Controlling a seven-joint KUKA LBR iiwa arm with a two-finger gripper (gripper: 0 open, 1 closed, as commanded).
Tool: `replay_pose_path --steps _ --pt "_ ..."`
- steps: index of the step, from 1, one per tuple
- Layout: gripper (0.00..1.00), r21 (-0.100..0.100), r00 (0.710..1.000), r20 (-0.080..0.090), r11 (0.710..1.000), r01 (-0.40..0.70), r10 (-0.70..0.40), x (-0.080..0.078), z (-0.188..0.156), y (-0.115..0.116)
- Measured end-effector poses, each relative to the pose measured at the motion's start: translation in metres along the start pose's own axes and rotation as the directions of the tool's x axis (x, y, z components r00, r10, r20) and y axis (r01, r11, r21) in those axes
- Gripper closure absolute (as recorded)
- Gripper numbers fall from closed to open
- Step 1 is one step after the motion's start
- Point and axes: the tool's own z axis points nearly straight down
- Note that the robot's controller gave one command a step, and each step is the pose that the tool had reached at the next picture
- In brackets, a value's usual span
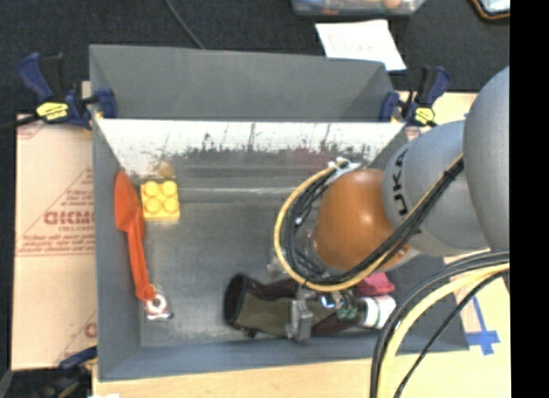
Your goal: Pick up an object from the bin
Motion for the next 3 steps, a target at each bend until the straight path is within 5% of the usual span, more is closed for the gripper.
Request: replay_pose_path --steps 1,3 --pt "1.00 -0.008 0.998 -0.017 0.998 0.065 -0.065 0.005 -0.001 0.053" --pt "1.00 -0.007 0.998 -0.027 0.998 0.064 -0.064 0.007 -0.026 0.053"
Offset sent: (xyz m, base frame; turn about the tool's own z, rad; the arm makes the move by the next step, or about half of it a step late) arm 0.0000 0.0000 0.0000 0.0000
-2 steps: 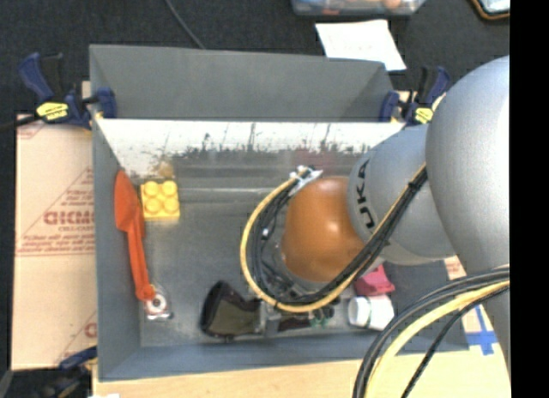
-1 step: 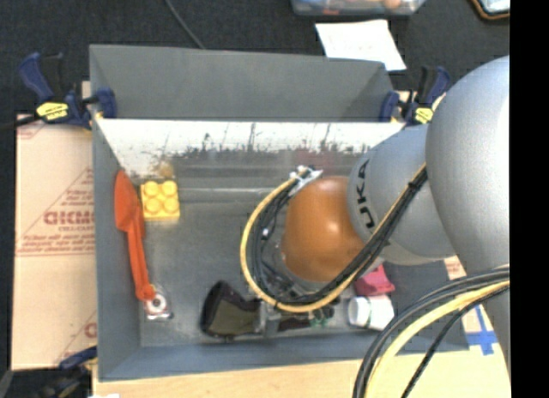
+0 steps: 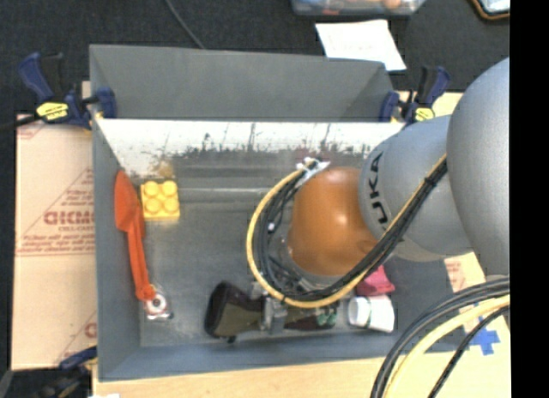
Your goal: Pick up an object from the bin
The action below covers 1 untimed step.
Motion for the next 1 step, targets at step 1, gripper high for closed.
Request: replay_pose_path --steps 1 --pt "1.00 0.001 1.000 0.009 1.000 0.000 0.000 -0.0024 -0.0266 -0.0004"
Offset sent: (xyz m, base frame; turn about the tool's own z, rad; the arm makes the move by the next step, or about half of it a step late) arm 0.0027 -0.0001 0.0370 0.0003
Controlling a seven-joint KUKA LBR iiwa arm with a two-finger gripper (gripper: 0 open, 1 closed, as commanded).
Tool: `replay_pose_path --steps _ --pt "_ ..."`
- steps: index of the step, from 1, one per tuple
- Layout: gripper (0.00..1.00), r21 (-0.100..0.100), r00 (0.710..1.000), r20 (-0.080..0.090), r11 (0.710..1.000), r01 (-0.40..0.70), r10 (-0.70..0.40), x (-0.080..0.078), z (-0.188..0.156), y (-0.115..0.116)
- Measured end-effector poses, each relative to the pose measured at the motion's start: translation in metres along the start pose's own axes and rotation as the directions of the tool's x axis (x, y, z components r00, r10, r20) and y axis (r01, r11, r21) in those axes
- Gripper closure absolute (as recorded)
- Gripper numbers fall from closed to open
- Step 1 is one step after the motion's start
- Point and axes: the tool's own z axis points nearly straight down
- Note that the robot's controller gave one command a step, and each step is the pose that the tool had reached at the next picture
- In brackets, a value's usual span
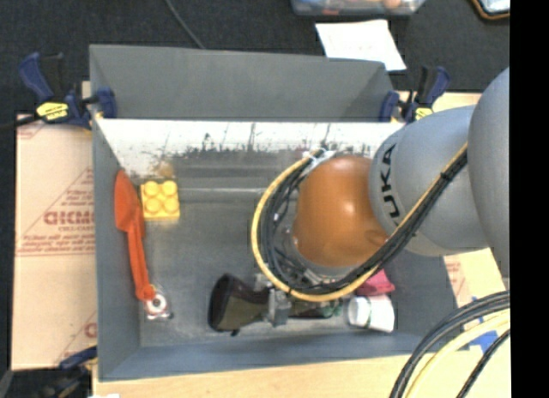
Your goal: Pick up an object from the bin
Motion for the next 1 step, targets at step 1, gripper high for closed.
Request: replay_pose_path --steps 1 --pt "1.00 0.001 1.000 0.004 1.000 -0.001 0.001 -0.0009 -0.0142 -0.0005"
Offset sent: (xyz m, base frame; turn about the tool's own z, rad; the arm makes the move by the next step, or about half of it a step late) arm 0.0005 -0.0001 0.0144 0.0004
